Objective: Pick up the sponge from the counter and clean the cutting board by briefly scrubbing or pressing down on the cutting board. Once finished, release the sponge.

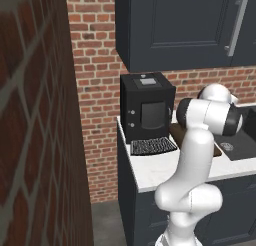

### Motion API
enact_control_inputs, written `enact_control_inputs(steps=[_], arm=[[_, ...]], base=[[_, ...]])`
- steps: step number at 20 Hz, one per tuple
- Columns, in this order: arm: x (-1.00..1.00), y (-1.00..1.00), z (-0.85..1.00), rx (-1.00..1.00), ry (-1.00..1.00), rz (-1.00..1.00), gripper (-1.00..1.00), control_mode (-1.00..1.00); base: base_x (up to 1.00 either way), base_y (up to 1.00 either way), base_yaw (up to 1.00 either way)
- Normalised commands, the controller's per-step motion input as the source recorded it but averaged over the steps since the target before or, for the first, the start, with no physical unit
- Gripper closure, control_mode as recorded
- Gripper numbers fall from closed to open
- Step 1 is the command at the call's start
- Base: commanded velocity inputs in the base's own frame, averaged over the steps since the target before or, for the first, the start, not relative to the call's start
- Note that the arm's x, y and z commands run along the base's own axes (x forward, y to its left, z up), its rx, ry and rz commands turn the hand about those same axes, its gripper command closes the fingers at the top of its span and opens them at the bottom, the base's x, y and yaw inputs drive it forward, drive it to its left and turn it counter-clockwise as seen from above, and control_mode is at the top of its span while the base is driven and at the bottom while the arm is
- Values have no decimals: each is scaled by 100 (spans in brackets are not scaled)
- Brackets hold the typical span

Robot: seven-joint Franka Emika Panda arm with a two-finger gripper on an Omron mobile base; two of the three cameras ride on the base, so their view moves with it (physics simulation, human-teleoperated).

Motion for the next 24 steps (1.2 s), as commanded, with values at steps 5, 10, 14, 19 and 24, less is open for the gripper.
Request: enact_control_inputs(steps=[5, 10, 14, 19, 24], arm=[[-100, 0, -43, 0, 0, 11, 100, -100], [-68, 8, -25, 5, 1, 11, 100, -100], [-55, 29, -10, 2, 1, 19, 100, -100], [-22, 67, -17, 0, 0, 12, 100, -100], [4, 91, -23, 0, 0, 3, 100, -100]], base=[[0, 0, 0], [0, 0, 0], [0, 0, 0], [0, 0, 0], [0, 0, 0]])
